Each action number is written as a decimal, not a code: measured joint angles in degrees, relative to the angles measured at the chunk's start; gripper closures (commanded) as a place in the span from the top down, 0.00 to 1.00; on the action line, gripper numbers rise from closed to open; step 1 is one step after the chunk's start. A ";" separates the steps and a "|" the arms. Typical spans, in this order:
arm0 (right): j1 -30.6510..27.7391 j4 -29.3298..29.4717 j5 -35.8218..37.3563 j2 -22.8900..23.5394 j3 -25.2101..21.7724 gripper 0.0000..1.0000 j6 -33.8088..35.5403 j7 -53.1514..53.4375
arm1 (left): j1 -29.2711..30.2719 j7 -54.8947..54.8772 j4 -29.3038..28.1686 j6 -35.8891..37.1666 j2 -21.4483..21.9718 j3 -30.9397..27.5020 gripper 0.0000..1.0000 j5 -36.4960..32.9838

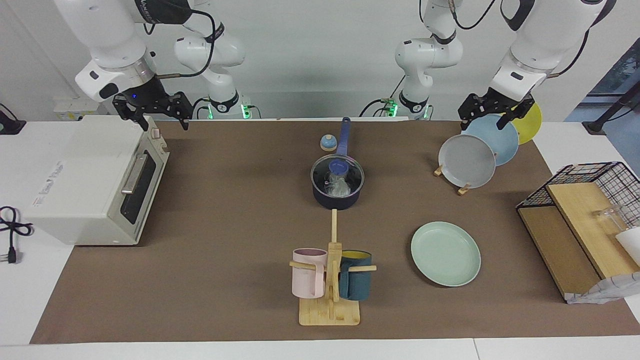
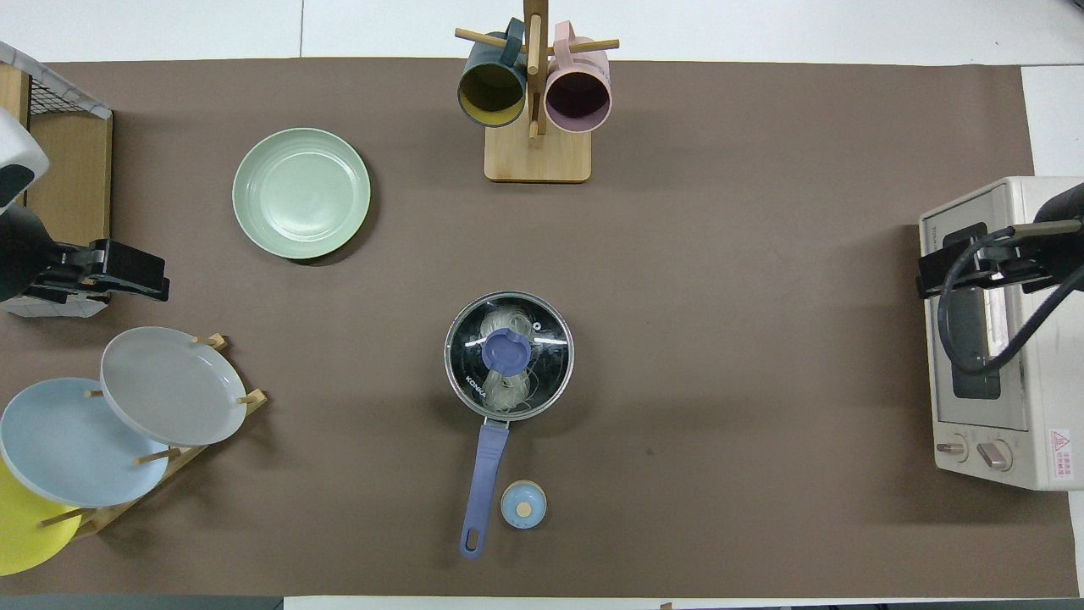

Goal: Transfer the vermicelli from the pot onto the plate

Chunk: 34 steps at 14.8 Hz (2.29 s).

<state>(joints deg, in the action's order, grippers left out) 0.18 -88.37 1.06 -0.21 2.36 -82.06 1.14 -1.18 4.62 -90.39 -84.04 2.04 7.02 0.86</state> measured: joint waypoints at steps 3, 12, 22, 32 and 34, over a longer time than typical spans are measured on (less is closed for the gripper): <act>0.06 0.01 -2.99 -0.01 2.15 1.00 -0.48 0.53 | 0.00 0.00 0.00 0.00 0.00 0.00 1.00 0.00; 23.04 -0.17 -3.25 8.54 8.49 1.00 -15.33 30.51 | 0.00 0.00 0.00 0.00 0.00 0.00 1.00 0.00; 31.45 -7.51 1.77 16.66 8.36 1.00 -33.79 37.50 | 0.00 0.00 0.00 0.00 0.00 0.00 1.00 0.00; 34.65 -10.73 3.05 18.74 8.19 1.00 -36.32 38.19 | 0.00 0.00 0.00 0.00 0.00 0.00 1.00 0.00; 34.27 -10.68 3.10 18.75 7.87 1.00 -36.51 38.19 | 0.00 0.00 0.00 0.00 0.00 0.00 1.00 0.00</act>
<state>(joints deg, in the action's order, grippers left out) 34.44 -99.05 4.15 18.54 10.23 -118.58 39.33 -1.18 4.62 -90.39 -84.04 2.04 7.01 0.86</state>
